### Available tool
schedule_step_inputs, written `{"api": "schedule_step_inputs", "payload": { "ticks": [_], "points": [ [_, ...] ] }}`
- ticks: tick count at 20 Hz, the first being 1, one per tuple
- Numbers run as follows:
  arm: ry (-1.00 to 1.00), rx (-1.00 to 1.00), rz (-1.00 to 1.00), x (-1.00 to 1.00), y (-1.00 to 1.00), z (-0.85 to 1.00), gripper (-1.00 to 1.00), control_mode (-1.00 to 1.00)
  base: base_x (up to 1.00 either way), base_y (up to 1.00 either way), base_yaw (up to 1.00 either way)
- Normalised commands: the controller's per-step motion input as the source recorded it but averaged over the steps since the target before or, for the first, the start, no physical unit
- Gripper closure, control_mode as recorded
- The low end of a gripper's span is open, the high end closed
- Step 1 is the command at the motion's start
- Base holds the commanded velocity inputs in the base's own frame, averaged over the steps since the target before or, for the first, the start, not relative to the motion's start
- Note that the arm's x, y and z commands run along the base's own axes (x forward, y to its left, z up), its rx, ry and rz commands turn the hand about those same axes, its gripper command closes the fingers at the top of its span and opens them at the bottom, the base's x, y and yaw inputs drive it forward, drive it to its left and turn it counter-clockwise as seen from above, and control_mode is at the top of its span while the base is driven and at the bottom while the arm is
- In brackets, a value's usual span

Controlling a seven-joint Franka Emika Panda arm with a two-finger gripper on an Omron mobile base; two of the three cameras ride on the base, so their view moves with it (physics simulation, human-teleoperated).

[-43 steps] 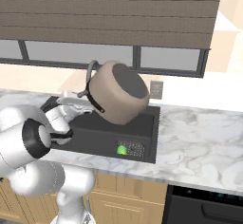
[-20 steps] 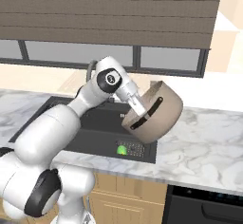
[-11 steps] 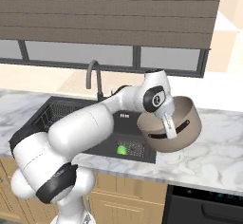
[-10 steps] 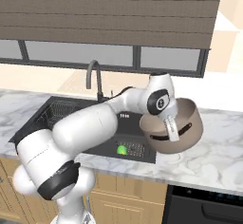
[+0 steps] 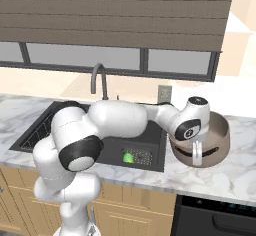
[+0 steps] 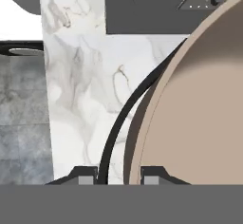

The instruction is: Dump the corn from the pot into the sink. Then turn on the water and wash the corn. Then turn off the water and put the corn back in the pot.

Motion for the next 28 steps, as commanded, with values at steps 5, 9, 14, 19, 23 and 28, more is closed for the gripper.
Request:
{"api": "schedule_step_inputs", "payload": {
  "ticks": [5,9,14,19,23,28],
  "points": [
    [-0.05,0.13,-0.11,0.19,-0.28,-0.76,1.0,-1.0,0.0,0.0,0.0],
    [-0.03,0.09,-0.09,0.44,-0.07,-0.32,1.0,-1.0,0.0,0.0,0.0],
    [-0.06,0.03,-0.07,0.52,0.02,-0.09,-1.0,-1.0,0.0,0.0,0.0],
    [-0.1,0.1,-0.07,0.11,0.15,0.29,-1.0,-1.0,0.0,0.0,0.0],
    [-0.05,0.24,-0.04,0.0,0.56,0.96,-1.0,-1.0,0.0,0.0,0.0],
    [0.0,0.18,-0.01,0.0,0.9,0.81,-1.0,-1.0,0.0,0.0,0.0]
  ]
}}
